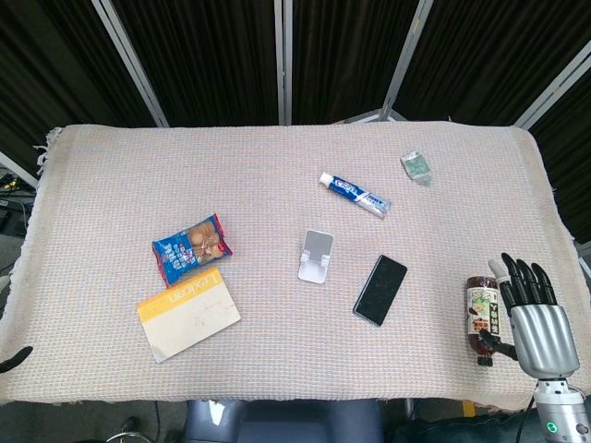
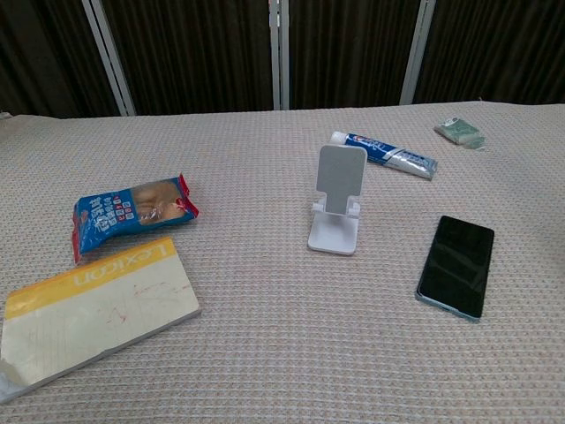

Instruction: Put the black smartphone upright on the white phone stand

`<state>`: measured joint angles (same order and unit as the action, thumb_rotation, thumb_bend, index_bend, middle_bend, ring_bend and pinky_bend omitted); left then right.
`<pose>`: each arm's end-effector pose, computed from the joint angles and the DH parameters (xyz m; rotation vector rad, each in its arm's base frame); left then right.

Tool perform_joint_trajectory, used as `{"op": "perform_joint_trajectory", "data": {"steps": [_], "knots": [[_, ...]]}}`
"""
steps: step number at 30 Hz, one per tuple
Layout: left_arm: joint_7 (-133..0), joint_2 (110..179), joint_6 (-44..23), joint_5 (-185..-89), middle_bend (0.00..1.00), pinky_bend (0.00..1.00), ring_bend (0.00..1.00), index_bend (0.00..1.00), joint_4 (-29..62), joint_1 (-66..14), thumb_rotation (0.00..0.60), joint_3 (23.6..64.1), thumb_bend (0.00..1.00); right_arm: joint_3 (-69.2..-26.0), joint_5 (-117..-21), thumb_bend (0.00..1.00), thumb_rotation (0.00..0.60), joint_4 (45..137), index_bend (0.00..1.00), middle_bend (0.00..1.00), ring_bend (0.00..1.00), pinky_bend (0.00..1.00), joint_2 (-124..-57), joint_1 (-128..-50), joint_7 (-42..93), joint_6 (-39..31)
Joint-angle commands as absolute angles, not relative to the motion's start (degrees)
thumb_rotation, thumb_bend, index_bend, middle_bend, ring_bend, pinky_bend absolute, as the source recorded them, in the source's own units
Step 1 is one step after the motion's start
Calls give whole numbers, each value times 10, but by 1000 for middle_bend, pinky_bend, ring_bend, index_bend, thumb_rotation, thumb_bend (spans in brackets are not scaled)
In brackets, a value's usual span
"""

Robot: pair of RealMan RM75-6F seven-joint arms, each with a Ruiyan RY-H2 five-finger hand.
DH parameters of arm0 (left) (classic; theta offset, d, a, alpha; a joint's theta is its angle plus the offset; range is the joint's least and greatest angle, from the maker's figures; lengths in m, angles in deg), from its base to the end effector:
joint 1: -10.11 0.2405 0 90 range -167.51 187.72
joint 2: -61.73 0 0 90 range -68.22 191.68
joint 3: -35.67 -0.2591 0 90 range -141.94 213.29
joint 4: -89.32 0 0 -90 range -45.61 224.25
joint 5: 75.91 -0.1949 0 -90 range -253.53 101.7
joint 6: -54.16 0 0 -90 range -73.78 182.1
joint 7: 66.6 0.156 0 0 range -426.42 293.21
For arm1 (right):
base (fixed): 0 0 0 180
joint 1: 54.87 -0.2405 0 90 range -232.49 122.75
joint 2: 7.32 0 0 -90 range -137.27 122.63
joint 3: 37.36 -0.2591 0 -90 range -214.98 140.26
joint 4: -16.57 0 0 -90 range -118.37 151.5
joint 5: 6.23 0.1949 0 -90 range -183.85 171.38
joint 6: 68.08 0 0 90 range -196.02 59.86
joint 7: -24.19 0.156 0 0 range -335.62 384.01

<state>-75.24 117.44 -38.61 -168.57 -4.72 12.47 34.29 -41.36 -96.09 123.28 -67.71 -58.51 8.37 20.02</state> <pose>-0.3103 0.1385 0.2179 -1.3706 -0.9233 -0.9351 -0.2534 -0.1854 0.1834 1.4247 -0.7606 0.9091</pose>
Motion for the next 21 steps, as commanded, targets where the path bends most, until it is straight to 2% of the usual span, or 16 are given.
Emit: {"op": "perform_joint_trajectory", "data": {"steps": [1,5,10,17,21], "knots": [[-753,1173,-380,-1684,0,0,0,0,-48,123,600,341,0,-414,-959,0,600,1232,0,0,0,0,-677,-586,84,198],[-751,1176,-374,-1681,0,0,0,0,-44,120,600,342,0,-410,-957,0,600,1231,0,0,0,0,-680,-594,79,178],[-741,1181,-360,-1679,0,0,0,0,-42,112,600,343,0,-402,-977,0,600,1218,0,0,0,0,-674,-631,131,115],[-733,1193,-354,-1671,0,0,0,0,-34,106,600,349,0,-405,-1067,0,600,1090,5,0,0,0,-711,-761,211,-21],[-725,1198,-349,-1654,0,0,0,0,-32,104,600,356,0,-402,-1112,0,600,1009,67,52,1,0,-751,-830,231,-74]]}}
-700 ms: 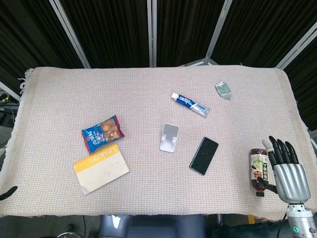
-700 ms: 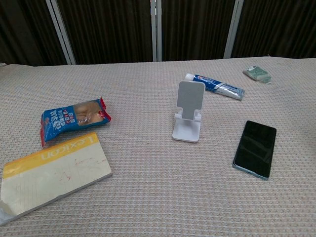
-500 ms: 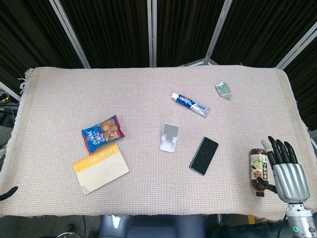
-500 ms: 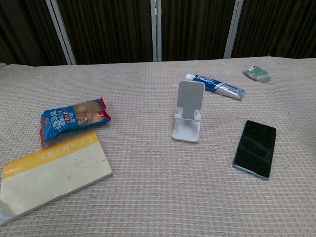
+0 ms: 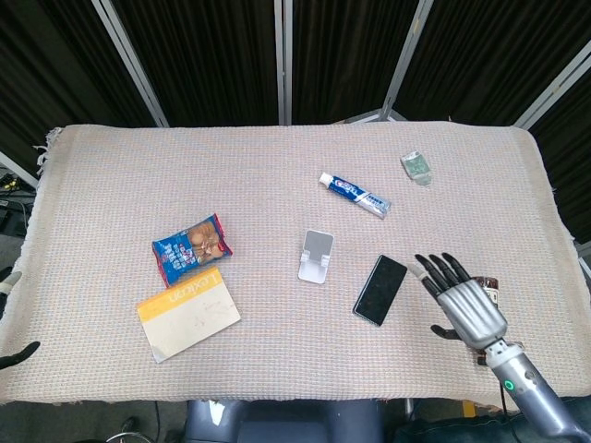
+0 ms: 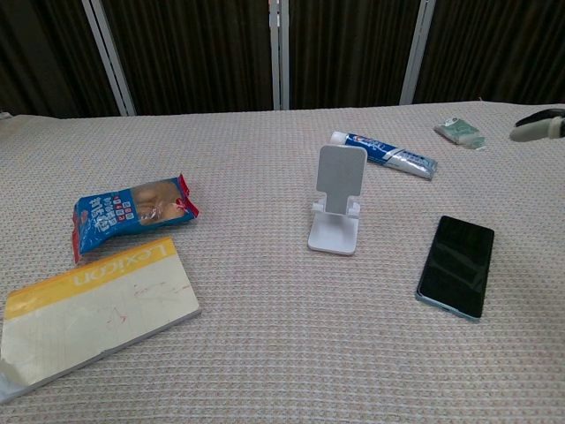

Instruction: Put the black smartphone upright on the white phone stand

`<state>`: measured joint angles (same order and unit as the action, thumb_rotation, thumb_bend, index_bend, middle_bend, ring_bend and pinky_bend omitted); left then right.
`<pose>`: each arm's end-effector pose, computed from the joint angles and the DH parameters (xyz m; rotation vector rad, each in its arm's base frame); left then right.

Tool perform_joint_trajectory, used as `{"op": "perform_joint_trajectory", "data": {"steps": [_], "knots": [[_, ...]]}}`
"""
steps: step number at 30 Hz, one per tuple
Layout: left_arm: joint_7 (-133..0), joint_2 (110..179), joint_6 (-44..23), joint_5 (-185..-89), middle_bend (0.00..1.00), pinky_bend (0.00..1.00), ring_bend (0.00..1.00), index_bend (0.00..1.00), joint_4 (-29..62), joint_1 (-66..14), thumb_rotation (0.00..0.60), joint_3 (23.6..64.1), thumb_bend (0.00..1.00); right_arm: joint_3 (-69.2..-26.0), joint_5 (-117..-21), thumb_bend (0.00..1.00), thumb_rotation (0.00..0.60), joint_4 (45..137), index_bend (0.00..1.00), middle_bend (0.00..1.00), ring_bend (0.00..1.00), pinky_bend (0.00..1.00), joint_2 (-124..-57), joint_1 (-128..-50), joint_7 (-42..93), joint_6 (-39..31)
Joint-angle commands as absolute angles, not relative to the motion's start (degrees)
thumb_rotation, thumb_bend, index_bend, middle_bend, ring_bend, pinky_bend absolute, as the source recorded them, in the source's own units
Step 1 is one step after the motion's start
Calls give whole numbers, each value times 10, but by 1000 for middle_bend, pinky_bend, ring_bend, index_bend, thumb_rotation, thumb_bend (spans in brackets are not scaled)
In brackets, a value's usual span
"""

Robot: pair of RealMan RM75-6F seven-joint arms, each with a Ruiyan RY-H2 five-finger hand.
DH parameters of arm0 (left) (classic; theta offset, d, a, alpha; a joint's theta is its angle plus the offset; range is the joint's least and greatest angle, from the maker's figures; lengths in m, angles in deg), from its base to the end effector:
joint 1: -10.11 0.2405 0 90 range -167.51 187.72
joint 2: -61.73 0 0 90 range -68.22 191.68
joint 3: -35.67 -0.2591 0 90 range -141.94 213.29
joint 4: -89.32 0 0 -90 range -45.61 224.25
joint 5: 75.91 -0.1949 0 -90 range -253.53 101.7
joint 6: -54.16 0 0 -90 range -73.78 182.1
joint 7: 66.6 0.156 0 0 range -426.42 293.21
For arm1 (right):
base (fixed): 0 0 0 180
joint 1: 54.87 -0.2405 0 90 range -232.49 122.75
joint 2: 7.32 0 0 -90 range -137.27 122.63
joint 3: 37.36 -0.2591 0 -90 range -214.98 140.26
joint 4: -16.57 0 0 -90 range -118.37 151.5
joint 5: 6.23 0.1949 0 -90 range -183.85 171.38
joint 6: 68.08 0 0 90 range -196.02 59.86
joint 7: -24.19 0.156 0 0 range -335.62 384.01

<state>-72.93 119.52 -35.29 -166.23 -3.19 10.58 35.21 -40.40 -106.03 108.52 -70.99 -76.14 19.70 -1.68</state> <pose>-0.3177 0.1518 0.2065 -1.3833 -0.9214 -0.8882 -0.2355 -0.2572 0.1180 1.9706 -0.6713 0.8906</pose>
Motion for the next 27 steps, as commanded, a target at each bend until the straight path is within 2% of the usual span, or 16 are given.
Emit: {"op": "perform_joint_trajectory", "data": {"steps": [1,4,8,17,27], "knots": [[-723,1199,-346,-1649,0,0,0,0,-33,103,600,357,0,-400,-1121,0,600,991,94,87,14,0,-762,-844,238,-80],[-710,1203,-338,-1634,0,0,0,0,-33,102,600,361,0,-391,-1155,1,600,927,146,163,75,4,-802,-881,274,-81],[-699,1209,-326,-1619,0,0,0,0,-32,98,600,365,0,-365,-1207,41,600,832,199,212,118,21,-847,-917,300,-62],[-686,1218,-304,-1598,0,0,0,0,-21,87,600,371,0,-318,-1266,57,600,670,255,271,181,63,-927,-964,306,-17],[-675,1223,-299,-1594,0,0,0,0,-22,85,600,371,0,-284,-1267,57,600,576,247,272,196,64,-975,-972,325,6]]}}
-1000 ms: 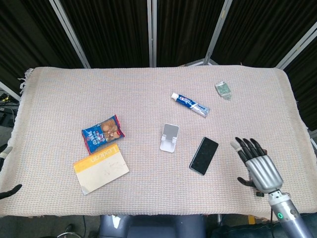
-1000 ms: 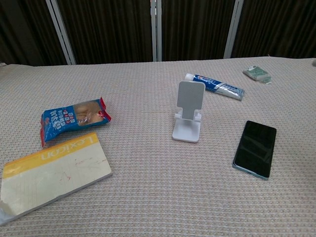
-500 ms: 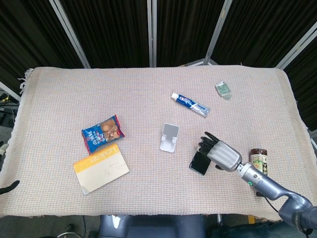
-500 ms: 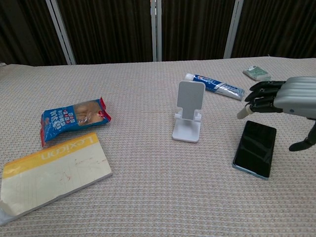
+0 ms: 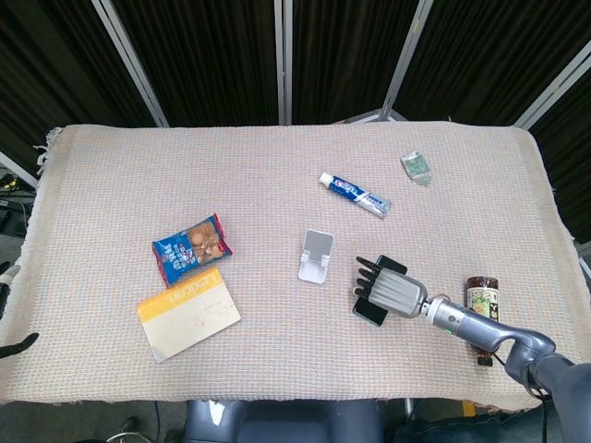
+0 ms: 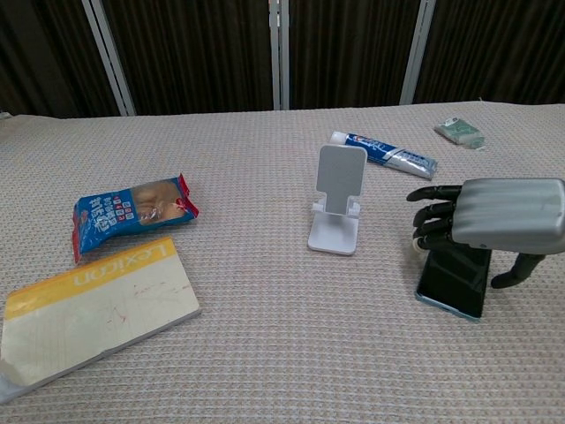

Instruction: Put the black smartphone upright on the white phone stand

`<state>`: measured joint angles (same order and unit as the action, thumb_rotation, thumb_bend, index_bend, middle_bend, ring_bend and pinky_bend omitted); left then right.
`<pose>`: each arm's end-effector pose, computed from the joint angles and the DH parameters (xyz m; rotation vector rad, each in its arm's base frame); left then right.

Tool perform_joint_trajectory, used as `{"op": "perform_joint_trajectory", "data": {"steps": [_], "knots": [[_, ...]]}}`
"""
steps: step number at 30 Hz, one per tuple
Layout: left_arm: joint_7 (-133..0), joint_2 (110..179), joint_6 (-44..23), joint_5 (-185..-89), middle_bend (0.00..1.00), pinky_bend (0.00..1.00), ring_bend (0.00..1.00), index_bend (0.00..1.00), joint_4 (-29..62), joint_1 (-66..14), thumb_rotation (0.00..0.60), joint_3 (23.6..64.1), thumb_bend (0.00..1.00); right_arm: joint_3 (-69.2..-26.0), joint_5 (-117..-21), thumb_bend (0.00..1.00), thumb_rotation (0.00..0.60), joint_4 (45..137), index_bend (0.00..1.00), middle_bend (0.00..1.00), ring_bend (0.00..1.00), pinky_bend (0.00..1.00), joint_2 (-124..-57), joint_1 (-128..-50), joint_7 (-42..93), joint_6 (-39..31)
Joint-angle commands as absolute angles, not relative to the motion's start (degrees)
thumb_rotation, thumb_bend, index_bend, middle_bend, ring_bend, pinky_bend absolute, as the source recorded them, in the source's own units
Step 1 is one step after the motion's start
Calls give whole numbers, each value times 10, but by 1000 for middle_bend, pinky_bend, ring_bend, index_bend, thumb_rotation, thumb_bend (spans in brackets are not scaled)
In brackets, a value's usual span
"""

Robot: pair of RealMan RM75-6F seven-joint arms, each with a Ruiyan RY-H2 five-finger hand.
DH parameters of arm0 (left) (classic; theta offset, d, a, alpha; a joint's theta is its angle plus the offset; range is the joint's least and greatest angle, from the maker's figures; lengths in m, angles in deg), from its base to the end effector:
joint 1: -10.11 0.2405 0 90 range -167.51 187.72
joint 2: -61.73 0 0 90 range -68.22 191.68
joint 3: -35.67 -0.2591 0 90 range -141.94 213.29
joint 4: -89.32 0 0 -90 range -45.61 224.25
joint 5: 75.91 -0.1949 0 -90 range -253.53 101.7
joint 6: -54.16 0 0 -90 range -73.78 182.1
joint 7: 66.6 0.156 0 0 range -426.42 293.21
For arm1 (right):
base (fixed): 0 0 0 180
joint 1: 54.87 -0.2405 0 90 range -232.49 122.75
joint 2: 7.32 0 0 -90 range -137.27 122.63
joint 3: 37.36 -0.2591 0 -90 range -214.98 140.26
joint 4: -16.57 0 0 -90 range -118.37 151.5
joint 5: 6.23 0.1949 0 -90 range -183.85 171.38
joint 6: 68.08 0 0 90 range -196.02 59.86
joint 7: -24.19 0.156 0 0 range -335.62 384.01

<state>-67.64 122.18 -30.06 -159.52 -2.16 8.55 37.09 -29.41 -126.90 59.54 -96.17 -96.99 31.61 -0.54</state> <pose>-0.3334 0.1686 0.1940 -1.3493 -0.9342 -0.7739 -0.2354 -0.3360 0.0062 2.4885 0.0050 0.7148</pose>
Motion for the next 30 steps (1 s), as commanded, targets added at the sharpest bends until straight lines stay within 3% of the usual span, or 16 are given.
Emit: {"op": "perform_joint_trajectory", "data": {"steps": [1,9,12,14,17,24,30], "knots": [[-674,1223,-298,-1592,0,0,0,0,-22,85,600,371,0,-282,-1265,57,600,568,245,269,196,65,-979,-972,327,10],[-665,1227,-290,-1584,0,0,0,0,-19,81,600,372,0,-264,-1252,86,600,505,261,286,216,104,-1010,-974,336,22],[-662,1229,-287,-1580,0,0,0,0,-18,80,600,373,0,-256,-1249,140,600,487,358,396,323,182,-1018,-974,344,28],[-660,1231,-284,-1577,0,0,0,0,-17,79,600,373,0,-251,-1247,190,600,472,473,519,439,274,-1024,-973,353,40],[-656,1232,-280,-1574,0,0,0,0,-17,78,600,373,0,-246,-1245,237,600,448,563,607,511,358,-1033,-971,366,63],[-659,1230,-277,-1575,0,0,0,0,-23,77,600,371,0,-246,-1233,290,600,427,597,631,537,409,-1035,-969,367,108],[-673,1223,-279,-1582,0,0,0,0,-26,78,600,368,0,-282,-1207,292,600,477,604,641,550,428,-997,-975,291,172]]}}
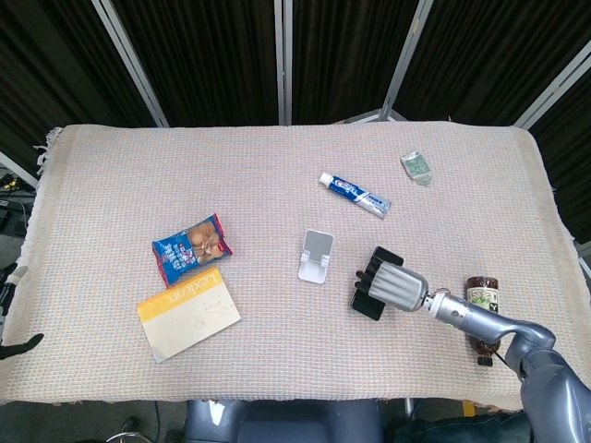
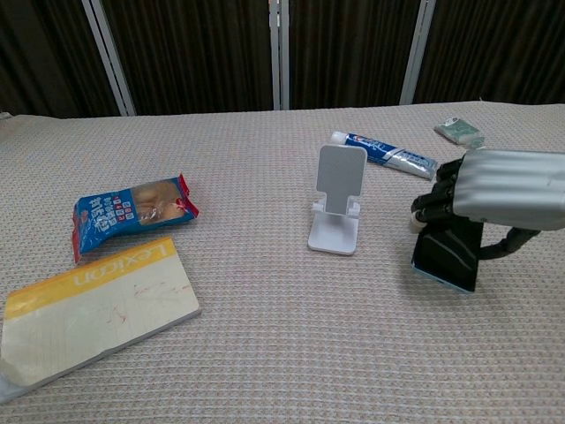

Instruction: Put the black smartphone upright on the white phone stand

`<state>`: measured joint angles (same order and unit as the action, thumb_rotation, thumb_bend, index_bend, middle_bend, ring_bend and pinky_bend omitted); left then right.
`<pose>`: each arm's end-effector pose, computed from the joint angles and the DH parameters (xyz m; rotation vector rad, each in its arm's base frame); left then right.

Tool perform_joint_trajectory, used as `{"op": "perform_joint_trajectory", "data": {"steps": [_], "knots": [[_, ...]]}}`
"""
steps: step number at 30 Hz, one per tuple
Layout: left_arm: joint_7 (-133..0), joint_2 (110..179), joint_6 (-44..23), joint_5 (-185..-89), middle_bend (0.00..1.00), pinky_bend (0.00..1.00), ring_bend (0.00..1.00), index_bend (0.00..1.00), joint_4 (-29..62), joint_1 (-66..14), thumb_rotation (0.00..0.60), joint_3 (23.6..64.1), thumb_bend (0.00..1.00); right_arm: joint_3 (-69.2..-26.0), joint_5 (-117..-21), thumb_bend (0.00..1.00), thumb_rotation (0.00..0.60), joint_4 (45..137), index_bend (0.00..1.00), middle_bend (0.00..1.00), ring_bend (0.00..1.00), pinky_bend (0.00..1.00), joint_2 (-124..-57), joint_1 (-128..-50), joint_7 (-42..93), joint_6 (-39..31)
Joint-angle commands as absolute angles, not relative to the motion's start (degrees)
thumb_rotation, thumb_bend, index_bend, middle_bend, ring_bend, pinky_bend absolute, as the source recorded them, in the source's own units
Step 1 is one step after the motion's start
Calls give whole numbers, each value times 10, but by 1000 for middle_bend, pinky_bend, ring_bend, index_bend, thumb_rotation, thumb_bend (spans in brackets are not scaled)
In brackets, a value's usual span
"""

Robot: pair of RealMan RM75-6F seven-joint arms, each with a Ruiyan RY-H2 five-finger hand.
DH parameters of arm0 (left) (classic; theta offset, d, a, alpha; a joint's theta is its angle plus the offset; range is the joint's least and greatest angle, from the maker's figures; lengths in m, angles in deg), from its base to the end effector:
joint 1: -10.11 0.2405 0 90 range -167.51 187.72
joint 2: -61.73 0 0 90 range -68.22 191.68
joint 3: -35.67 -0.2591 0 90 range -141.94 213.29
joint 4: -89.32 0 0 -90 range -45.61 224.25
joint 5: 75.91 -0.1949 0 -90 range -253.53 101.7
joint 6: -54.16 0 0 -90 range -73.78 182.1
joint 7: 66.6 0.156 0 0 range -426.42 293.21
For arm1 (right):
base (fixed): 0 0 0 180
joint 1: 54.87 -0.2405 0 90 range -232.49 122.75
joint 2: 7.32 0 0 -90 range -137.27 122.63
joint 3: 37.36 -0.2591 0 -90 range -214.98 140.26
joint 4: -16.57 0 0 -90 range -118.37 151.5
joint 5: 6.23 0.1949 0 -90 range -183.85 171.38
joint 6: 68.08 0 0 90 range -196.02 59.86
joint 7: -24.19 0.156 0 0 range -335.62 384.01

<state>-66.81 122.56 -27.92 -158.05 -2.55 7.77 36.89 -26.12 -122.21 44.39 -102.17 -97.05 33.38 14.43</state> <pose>-0.3359 0.1715 0.1871 -1.3558 -0.9667 -0.7455 -0.2264 -0.3470 0.0214 2.3704 0.1692 0.8834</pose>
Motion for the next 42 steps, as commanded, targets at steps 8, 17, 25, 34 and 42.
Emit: {"op": "perform_joint_trajectory", "data": {"steps": [8,17,25,34,42], "knots": [[-696,1213,-292,-1600,0,0,0,0,-33,81,600,364,0,-317,-1237,291,600,654,607,637,535,437,-887,-1033,40,189],[-695,1213,-290,-1596,0,0,0,0,-31,79,600,367,0,-416,-1147,291,600,934,595,626,504,437,-842,-1062,-394,-39],[-696,1218,-272,-1567,0,0,0,0,-20,74,600,375,0,-459,-1076,292,600,941,588,623,504,436,-888,-1070,-563,-134],[-701,1219,-257,-1544,0,0,0,0,-10,71,600,383,0,-468,-1039,292,600,927,579,614,495,431,-931,-1078,-632,-173],[-705,1219,-248,-1537,0,0,0,0,-3,67,600,385,0,-459,-1032,292,600,905,570,606,495,431,-961,-1077,-633,-169]]}}
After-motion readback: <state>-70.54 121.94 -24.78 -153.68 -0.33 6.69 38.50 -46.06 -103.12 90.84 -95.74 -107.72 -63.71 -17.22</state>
